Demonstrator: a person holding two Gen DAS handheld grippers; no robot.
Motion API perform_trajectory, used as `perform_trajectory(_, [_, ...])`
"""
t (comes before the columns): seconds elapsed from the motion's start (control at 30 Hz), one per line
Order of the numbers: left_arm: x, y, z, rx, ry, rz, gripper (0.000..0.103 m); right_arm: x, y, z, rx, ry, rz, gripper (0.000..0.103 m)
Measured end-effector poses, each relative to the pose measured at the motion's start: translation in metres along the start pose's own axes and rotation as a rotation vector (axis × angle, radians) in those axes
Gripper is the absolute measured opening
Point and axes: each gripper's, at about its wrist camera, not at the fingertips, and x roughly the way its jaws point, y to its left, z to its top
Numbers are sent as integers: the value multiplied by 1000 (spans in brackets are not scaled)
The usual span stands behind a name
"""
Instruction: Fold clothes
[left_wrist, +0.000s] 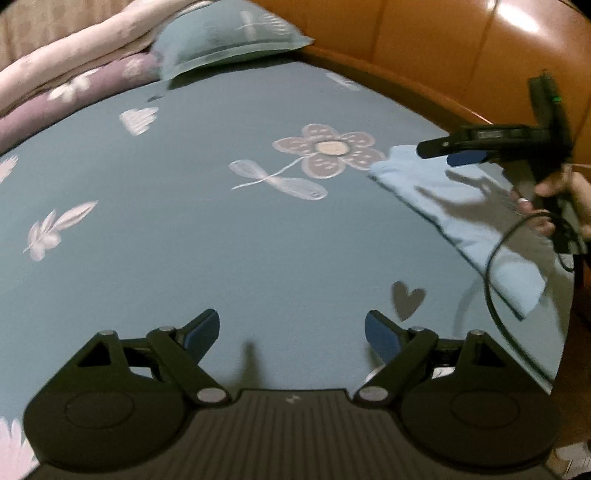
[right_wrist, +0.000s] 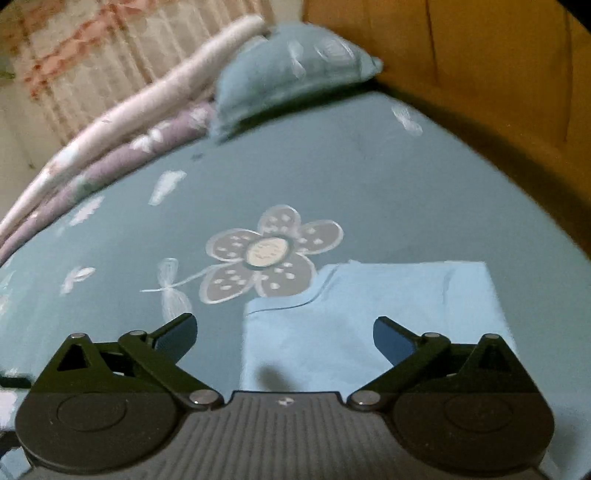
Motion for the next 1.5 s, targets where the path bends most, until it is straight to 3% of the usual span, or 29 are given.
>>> perform_trajectory(0.17, [-11, 14, -15, -32, 18, 42, 86, 36, -24, 11, 14, -5, -94, 103])
perform_trajectory(0.27, [-14, 19, -19, -47, 28, 57, 86, 51, -37, 22, 63, -3, -91, 103])
perform_trajectory(0.4, [-20, 22, -21, -41, 18, 58, 86, 34, -34, 35, 80, -23, -121, 103])
perform_trajectory(0.5, [-21, 26, -22, -58, 3, 59, 86, 9, -25, 30, 83, -31, 9, 103])
perform_trajectory(0.57, [-20, 28, -23, -69, 0, 53, 86, 15, -19, 25, 86, 45, 108, 103])
perform_trajectory(0.6, [-19, 28, -24, -71, 0, 50, 86, 20, -16, 23, 74, 67, 115, 103])
perform_trajectory(0.7, [-16, 28, -28, -78, 5, 47, 86, 50, -13, 18, 19, 83, 6, 103])
perform_trajectory(0.77, [-17, 27, -31, -75, 8, 49, 86, 61, -17, 20, 17, 49, -32, 103])
perform_trajectory(0.87, [-22, 29, -33, -77, 2, 53, 86, 51, -18, 30, 75, 3, -65, 103])
perform_trajectory(1.03, [-30, 41, -37, -112, -9, 71, 87, 25, 3, 17, 30, 126, 60, 103])
perform_trajectory(1.13, [-29, 45, -38, -126, -4, 72, 88, 32, 18, 4, -22, 175, 93, 103])
perform_trajectory(1.23, [-27, 44, -39, -126, 6, 68, 88, 48, 27, -1, -69, 139, 41, 103])
perform_trajectory(1.3, [-27, 41, -38, -113, 9, 60, 88, 47, 24, 3, -27, 121, 16, 103])
perform_trajectory(1.43, [-30, 35, -34, -78, 3, 18, 88, 0, 26, 6, -12, 61, 5, 103])
perform_trajectory(1.5, [-30, 30, -32, -50, 2, -4, 90, -23, 27, -15, -30, 72, -7, 103])
